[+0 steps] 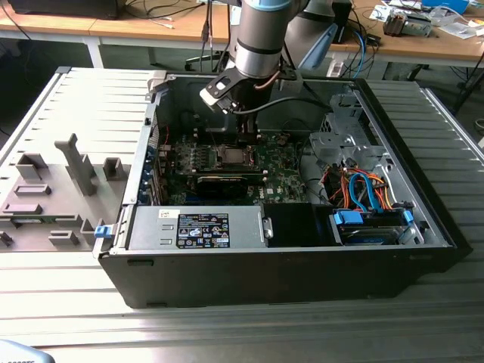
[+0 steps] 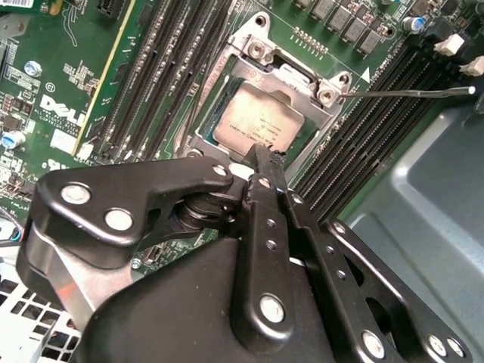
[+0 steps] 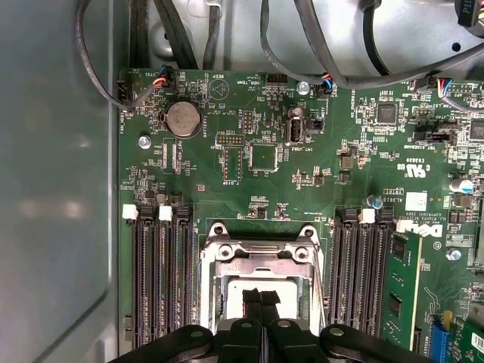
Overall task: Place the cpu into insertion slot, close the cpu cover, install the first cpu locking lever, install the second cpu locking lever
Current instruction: 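Close the cpu cover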
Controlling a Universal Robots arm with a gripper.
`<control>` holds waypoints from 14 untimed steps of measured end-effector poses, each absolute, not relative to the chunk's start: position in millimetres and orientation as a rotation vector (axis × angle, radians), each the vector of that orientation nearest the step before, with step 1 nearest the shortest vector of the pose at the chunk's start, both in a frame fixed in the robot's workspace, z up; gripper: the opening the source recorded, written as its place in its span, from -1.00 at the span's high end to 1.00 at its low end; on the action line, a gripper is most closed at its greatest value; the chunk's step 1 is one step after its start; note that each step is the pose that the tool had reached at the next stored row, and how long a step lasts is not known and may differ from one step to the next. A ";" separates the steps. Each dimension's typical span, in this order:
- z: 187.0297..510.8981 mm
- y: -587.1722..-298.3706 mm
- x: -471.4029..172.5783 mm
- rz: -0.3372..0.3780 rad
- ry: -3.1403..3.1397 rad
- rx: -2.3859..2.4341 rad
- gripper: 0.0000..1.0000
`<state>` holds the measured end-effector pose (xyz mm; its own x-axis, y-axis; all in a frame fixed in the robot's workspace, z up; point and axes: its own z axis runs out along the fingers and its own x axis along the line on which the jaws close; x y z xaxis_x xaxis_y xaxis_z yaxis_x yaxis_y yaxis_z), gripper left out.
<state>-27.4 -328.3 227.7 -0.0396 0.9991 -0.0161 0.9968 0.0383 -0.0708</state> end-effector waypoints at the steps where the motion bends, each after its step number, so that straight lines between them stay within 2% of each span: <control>1: 227.4 -328.3 -27.8 0.097 -2.236 -2.151 0.79; 14: 222.8 -328.3 -31.8 0.097 -2.236 -2.151 0.79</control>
<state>-31.8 -328.3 222.8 -0.0395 0.9991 -0.0161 0.9968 0.0383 -0.0708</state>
